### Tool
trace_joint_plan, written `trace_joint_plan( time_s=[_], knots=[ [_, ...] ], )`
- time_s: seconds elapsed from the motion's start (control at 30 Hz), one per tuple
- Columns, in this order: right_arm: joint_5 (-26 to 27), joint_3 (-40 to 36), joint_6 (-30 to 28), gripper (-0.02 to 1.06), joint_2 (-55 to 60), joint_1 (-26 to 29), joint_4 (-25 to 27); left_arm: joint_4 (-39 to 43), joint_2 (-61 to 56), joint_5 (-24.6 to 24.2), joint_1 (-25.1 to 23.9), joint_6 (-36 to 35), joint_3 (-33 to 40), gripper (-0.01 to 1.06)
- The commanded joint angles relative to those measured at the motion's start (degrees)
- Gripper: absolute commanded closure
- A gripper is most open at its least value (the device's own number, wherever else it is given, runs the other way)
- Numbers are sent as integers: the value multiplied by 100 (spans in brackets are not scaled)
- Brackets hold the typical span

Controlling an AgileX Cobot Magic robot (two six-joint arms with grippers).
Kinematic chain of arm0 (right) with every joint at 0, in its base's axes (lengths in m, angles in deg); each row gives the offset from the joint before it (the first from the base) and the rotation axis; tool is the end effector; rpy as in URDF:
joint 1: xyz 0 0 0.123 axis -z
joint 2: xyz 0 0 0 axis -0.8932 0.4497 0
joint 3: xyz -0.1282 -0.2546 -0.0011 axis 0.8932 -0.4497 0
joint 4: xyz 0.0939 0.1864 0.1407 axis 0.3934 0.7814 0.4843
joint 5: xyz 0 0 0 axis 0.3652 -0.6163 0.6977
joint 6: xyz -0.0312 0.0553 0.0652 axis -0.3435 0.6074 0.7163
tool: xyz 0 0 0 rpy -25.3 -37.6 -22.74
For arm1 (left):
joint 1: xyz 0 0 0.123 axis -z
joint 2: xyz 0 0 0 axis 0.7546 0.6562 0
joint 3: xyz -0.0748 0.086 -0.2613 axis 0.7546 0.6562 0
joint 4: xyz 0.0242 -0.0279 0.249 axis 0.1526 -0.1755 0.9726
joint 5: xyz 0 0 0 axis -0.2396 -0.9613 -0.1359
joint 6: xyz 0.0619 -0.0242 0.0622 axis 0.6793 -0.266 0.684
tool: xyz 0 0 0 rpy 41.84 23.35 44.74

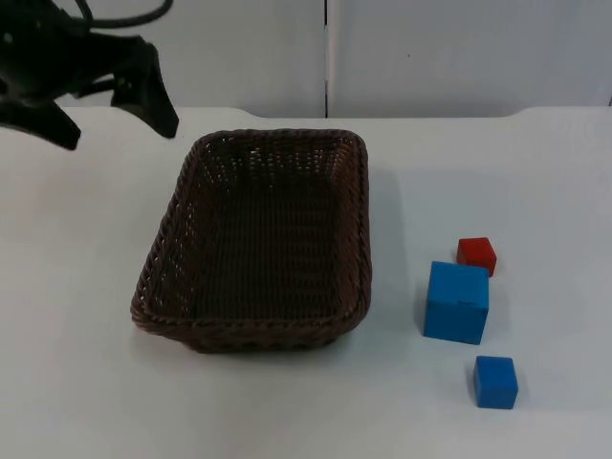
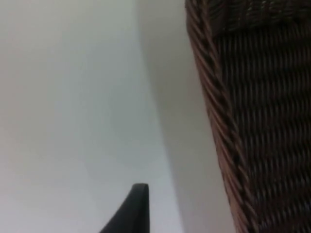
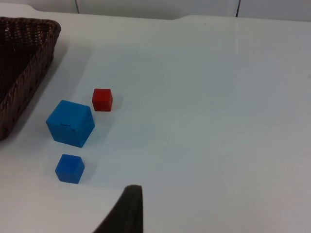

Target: Pick up the basket with the left hand and place the largest block into the basket with the right hand.

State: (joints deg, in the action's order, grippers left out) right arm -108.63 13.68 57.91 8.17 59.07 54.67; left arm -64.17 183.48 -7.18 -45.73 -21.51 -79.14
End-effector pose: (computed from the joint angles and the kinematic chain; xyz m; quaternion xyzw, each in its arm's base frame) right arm -0.0076 0.0019 0.2805 -0.0612 0.8526 0.0169 0.5187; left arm 0.3934 -0.0518 0.2003 0.0865 0.9630 -0.1600 0.1991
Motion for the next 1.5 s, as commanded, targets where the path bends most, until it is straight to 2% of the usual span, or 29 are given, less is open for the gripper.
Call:
trace_joint_plan(
  time_s=[0.0,0.37,0.6,0.73,1.2,1.33,1.4,1.47],
  knots=[
    [11,-5,10,-1,-16,48,-8,-58,244,-83,29,-21,-144,3],
    [11,-5,10,-1,-16,48,-8,-72,1230,-4,260,-21,-452,3],
    [11,-5,25,-1,-16,48,-8,-72,1666,243,478,-21,-562,3],
    [11,-5,25,-1,-16,48,-8,-114,1931,138,478,-21,-723,3],
    [11,-5,25,-1,-16,48,-8,-106,2044,125,478,-8,-745,4],
    [11,-5,25,-1,-16,48,-8,-106,2044,125,478,-8,-745,12],
    [11,-5,25,-1,-16,48,-8,-106,2044,125,478,-8,-745,23],
    [11,-5,25,-1,-16,48,-8,-106,2044,113,478,-8,-745,40]
  ],
)
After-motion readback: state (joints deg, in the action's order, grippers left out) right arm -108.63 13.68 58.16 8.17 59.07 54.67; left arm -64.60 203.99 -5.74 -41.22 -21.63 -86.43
